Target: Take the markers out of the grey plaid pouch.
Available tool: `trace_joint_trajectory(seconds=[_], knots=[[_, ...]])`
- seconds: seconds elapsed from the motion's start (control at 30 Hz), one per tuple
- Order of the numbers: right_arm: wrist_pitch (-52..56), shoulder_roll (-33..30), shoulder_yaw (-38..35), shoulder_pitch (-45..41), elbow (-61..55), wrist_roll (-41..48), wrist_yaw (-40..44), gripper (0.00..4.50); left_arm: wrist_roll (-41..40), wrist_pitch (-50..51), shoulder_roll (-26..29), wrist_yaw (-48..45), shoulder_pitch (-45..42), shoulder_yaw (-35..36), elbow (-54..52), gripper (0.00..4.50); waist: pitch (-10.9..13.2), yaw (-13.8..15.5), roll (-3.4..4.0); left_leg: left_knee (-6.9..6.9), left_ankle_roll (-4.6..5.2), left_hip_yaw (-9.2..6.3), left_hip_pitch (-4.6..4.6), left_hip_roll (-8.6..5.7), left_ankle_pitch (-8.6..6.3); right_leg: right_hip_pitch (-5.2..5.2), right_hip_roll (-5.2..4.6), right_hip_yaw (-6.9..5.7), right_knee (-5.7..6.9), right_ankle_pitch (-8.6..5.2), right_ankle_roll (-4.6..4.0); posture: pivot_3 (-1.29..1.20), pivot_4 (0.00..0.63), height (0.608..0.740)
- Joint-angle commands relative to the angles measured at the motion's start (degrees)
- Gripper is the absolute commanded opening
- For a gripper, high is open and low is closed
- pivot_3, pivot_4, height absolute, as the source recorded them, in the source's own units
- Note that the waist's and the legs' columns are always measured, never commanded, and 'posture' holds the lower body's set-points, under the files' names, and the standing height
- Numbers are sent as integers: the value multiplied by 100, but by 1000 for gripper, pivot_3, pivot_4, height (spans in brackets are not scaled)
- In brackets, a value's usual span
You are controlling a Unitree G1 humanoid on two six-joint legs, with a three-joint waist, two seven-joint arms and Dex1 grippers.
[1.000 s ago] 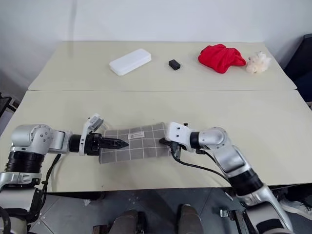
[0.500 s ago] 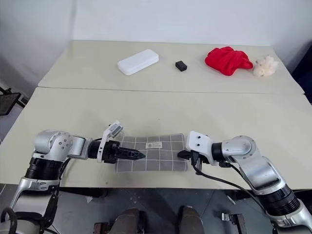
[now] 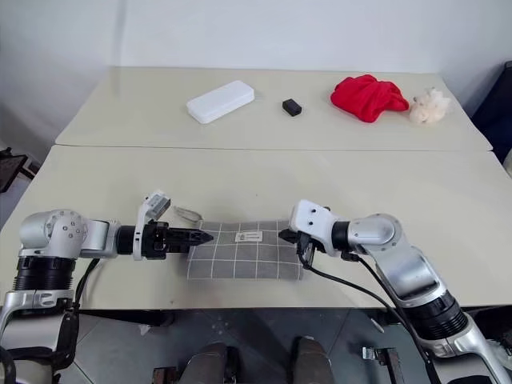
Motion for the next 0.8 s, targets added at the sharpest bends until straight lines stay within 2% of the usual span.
trace_joint_trajectory(seconds=[0.03, 0.43, 0.47, 0.57, 0.6, 0.8], knots=[[-223, 22, 38, 34, -81, -67, -29, 9, 142, 49, -9, 195, -212, -34, 374, 4500, 0, -8, 0, 0, 0, 0, -1, 0, 0, -1, 0, 0, -1, 0, 0, 0, 150, 740], [-977, -47, 120, 133, 242, -387, -6, 9, -168, 49, 9, -105, -576, -761, 892, 4500, 0, -9, 0, -1, 0, 1, -1, 0, 0, -2, 1, 0, 0, 0, 0, 0, 150, 740], [-1020, -50, 114, 141, 259, -402, -1, 0, -162, 49, -9, -100, -582, -769, 901, 4092, 0, -9, 0, -1, 0, 1, -1, 0, 0, -2, 1, 0, 0, 0, 0, 0, 150, 740], [-1194, -81, 105, 185, 270, -443, 59, 0, -99, 49, -70, -65, -596, -739, 953, 3445, 0, -10, 0, -1, 0, 1, -2, 0, 0, -2, 1, 0, -1, 0, 0, 0, 150, 740], [-1261, -94, 105, 204, 272, -444, 91, 0, -112, 49, -74, -77, -599, -741, 965, 3028, 1, -14, -1, -1, 0, 1, -2, 0, 0, -2, 1, 0, -1, 0, 0, 0, 150, 740], [-1518, -170, 99, 328, 312, -514, 159, 0, -150, 49, -153, -38, -615, -644, 1046, 1231, 1, -22, -1, -2, -1, 2, -2, 0, 0, -3, 1, 0, -2, 0, 0, 0, 150, 740]])
